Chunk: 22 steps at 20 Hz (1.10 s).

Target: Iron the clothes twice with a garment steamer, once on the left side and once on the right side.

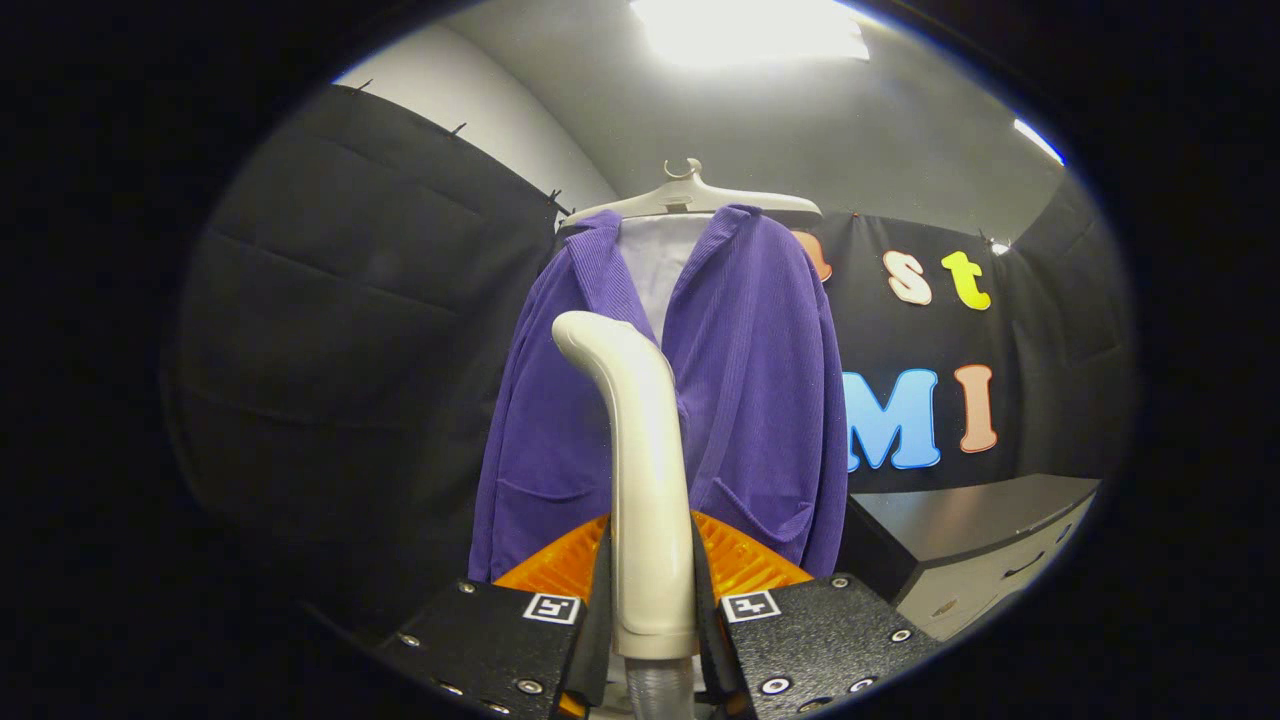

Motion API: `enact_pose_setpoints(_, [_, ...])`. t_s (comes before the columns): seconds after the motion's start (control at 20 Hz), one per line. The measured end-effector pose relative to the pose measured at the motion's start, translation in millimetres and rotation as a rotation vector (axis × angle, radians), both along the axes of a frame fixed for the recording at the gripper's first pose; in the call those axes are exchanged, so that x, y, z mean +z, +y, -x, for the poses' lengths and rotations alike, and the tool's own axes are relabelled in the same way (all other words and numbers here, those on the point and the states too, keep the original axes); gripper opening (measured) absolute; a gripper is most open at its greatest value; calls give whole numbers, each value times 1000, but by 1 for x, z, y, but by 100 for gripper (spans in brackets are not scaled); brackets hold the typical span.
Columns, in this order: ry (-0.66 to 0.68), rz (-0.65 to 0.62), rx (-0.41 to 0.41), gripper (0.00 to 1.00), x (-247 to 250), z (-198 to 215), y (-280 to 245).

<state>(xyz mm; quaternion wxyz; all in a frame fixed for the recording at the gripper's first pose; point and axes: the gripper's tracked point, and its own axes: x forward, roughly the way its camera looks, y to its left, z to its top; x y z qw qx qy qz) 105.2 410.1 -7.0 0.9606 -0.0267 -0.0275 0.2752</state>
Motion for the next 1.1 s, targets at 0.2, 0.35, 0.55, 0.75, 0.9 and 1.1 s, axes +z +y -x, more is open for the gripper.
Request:
enact_pose_setpoints(0.2, [80,35,-5,37,-45,5,-5])
enact_pose_setpoints(0.35, [92,38,-14,37,-64,9,-11])
enact_pose_setpoints(0.55, [114,60,-24,37,-92,21,-18])
enact_pose_setpoints(0.75, [145,92,-20,37,-131,31,-22])
enact_pose_setpoints(0.9, [174,108,-20,37,-160,39,-28])
enact_pose_setpoints(1.1, [193,116,-15,37,-182,48,-32])
